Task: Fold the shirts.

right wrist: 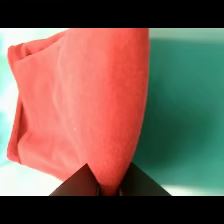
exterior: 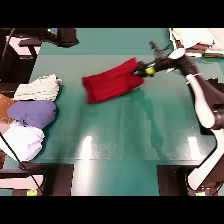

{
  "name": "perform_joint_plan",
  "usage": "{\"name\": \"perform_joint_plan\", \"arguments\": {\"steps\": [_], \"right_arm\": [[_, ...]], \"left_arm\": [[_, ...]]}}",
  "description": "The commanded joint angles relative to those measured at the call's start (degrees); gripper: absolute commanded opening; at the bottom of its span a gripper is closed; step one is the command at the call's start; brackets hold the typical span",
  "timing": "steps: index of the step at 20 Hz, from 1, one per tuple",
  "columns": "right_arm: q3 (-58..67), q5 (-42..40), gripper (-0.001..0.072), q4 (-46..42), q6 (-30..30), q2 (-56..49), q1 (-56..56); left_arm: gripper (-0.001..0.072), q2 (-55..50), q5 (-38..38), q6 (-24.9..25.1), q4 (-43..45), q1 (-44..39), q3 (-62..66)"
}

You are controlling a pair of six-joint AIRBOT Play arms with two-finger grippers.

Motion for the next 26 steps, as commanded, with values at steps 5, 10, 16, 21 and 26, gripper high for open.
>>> {"name": "perform_joint_plan", "arguments": {"steps": [5,10,16,21,26], "right_arm": [[1.0,4.0,0.0021,-16.9,6.0,14.9,-25.2],[1.0,2.9,0.0021,-17.5,8.1,17.4,-40.0],[1.0,-2.2,0.0021,-17.0,8.1,18.0,-43.7],[1.0,-0.5,0.002,-17.1,8.1,22.7,-42.6],[1.0,8.2,0.0021,-17.7,8.1,27.9,-42.8]], "left_arm": [[0.0028,0.0,2.5,2.3,0.3,-7.7,0.0],[0.0028,0.0,4.9,1.9,0.2,-7.7,0.0],[0.0028,0.0,5.6,-0.6,0.2,-7.7,0.0],[0.0028,0.0,5.3,-0.8,0.2,-7.7,0.0],[0.0028,0.0,5.1,-0.7,0.2,-7.7,0.0]]}}
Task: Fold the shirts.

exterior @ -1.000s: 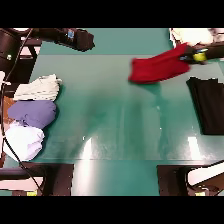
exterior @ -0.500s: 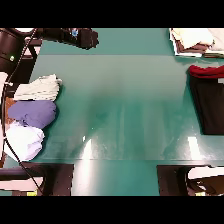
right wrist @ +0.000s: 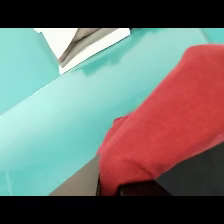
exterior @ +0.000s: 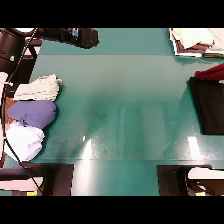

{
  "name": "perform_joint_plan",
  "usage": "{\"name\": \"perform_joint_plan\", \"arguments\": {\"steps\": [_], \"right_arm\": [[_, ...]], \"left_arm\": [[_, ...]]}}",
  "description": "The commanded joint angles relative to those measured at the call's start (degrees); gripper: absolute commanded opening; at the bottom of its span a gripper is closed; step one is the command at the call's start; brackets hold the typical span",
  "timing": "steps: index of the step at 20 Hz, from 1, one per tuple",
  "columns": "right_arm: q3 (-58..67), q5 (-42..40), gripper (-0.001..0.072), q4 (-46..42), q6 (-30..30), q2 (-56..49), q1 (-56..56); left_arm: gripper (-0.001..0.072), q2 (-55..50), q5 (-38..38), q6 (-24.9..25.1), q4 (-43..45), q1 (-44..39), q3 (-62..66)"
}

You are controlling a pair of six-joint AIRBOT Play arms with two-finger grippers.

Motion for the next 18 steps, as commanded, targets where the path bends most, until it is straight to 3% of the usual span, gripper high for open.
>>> {"name": "perform_joint_plan", "arguments": {"steps": [1,7,11,12,13,14,18], "right_arm": [[0.0,7.0,0.002,-0.9,0.0,3.0,-0.2],[0.0,18.9,0.0021,-9.8,2.1,3.3,-0.1],[-5.6,21.5,0.0032,-14.3,3.5,5.2,-0.8],[-8.3,22.1,0.0178,-14.4,3.5,6.1,-1.2],[-10.7,22.8,0.0407,-14.4,3.4,6.8,-1.8],[-12.9,24.0,0.0587,-14.4,3.4,7.4,-2.7],[-18.3,22.5,0.0593,-11.3,3.4,11.2,-4.7]], "left_arm": [[0.0028,0.0,-0.5,0.0,0.0,0.0,0.0],[0.0028,0.0,-3.0,0.4,0.1,0.0,0.0],[0.0028,0.0,-3.7,0.4,0.1,0.0,0.0],[0.0029,0.0,-3.8,0.4,0.1,0.0,0.0],[0.0028,0.0,-4.0,0.4,0.1,0.0,0.0],[0.0028,0.0,-4.2,0.4,0.1,0.0,0.0],[0.0028,0.0,-4.1,0.4,0.1,0.0,0.0]]}}
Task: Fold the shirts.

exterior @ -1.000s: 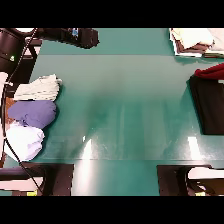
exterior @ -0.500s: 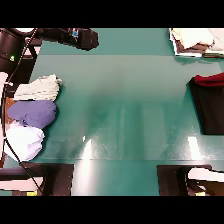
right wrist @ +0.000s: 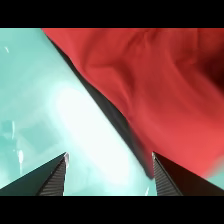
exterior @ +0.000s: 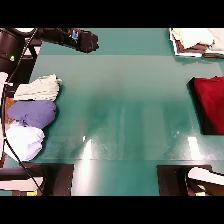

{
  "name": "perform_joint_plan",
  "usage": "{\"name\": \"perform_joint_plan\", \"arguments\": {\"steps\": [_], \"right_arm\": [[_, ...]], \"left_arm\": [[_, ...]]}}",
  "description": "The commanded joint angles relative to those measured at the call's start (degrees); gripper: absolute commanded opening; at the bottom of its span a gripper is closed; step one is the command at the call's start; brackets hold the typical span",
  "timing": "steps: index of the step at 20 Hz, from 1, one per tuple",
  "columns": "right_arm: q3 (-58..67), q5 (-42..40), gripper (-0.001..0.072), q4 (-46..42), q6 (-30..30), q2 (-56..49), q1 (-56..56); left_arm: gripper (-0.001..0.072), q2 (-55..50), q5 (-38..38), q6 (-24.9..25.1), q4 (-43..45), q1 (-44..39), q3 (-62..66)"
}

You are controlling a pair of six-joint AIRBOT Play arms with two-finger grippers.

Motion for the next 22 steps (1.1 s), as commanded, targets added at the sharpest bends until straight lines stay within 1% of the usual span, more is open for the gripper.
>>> {"name": "perform_joint_plan", "arguments": {"steps": [1,3,5,9,12,13,14,15,16,17,22], "right_arm": [[-4.3,-1.1,0.0593,3.8,0.1,3.5,-0.8],[-4.9,-4.0,0.0592,8.5,-0.1,5.9,1.4],[-4.9,-6.8,0.0592,11.3,-0.1,8.0,6.0],[-4.9,-12.4,0.0592,11.5,-0.1,10.6,19.2],[-4.9,-14.7,0.0582,11.5,-0.1,10.9,28.8],[-4.9,-15.0,0.0485,11.4,-0.1,10.9,31.6],[-4.9,-15.3,0.036,11.5,-0.1,10.9,33.7],[-4.9,-15.5,0.0212,11.4,-0.1,10.9,35.8],[-4.9,-15.5,0.0038,11.5,-1.1,10.9,37.1],[-4.9,-15.6,0.0022,11.4,-2.0,10.9,38.4],[-4.9,-15.5,0.0022,11.5,-2.0,10.9,39.7]], "left_arm": [[0.0029,0.0,-0.1,0.0,0.0,0.0,0.0],[0.0029,0.0,-0.1,0.0,0.0,0.0,0.0],[0.0029,0.0,0.3,0.0,0.0,0.0,0.0],[0.0029,0.0,1.0,0.0,0.0,0.0,0.0],[0.0029,0.0,2.9,0.0,-0.1,0.0,0.0],[0.0029,0.0,3.4,0.0,-0.1,0.0,0.0],[0.0029,0.0,3.7,0.0,-0.1,0.0,0.0],[0.0029,0.0,4.1,0.0,-0.1,0.0,0.0],[0.0029,0.0,4.7,0.0,-0.1,0.0,0.0],[0.0029,0.0,5.2,0.0,-0.1,0.0,0.0],[0.0029,0.0,6.6,0.0,-0.2,0.0,0.0]]}}
